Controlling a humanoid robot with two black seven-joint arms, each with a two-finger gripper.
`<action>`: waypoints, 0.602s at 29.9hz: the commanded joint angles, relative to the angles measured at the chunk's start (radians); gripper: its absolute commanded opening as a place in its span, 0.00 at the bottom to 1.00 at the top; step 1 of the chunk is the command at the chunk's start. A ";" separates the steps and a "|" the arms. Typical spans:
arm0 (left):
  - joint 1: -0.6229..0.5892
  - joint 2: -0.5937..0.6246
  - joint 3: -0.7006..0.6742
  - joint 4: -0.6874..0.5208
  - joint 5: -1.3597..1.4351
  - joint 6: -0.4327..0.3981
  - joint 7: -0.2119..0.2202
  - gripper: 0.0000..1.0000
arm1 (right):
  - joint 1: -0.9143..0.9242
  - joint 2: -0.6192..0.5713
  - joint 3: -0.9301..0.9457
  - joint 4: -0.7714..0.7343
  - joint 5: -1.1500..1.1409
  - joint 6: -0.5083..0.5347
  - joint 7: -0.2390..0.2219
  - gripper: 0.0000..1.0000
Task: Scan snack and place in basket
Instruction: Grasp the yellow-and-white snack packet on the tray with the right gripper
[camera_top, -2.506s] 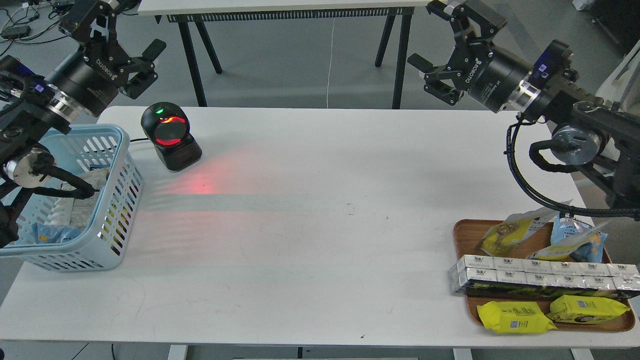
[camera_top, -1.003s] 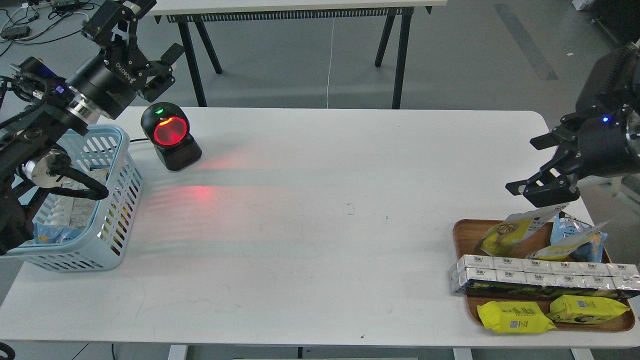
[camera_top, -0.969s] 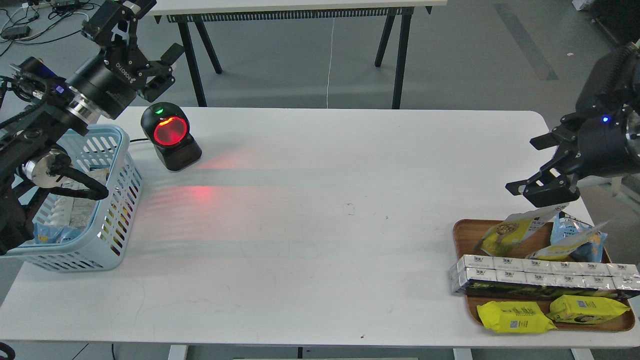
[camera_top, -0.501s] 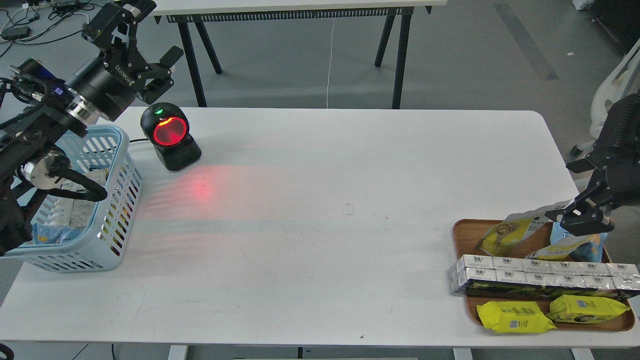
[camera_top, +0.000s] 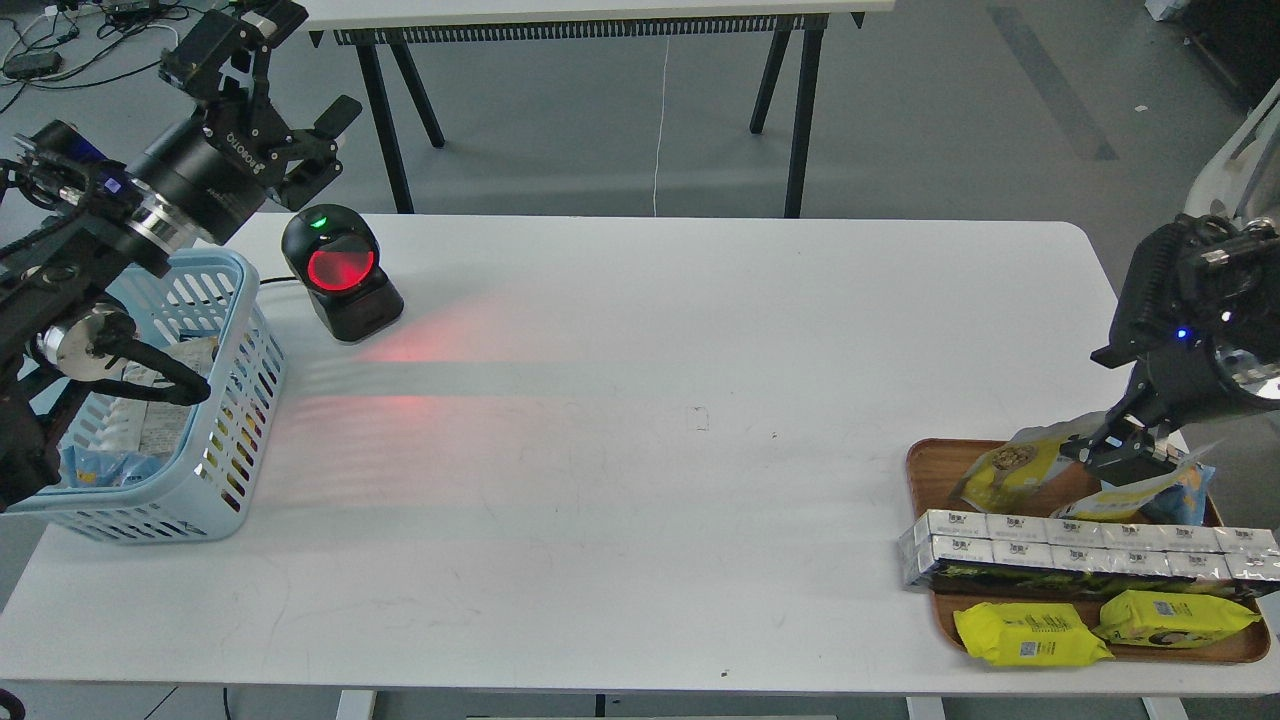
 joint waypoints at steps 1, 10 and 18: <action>-0.001 0.002 0.000 0.000 0.000 0.000 0.000 1.00 | -0.089 0.037 0.052 -0.003 -0.003 0.000 0.000 0.96; -0.001 0.003 -0.002 0.005 -0.001 0.000 0.000 1.00 | -0.148 0.073 0.099 -0.062 -0.011 0.000 0.000 0.51; -0.001 0.002 -0.002 0.005 0.000 0.000 0.000 1.00 | -0.159 0.068 0.118 -0.066 -0.011 0.000 0.000 0.00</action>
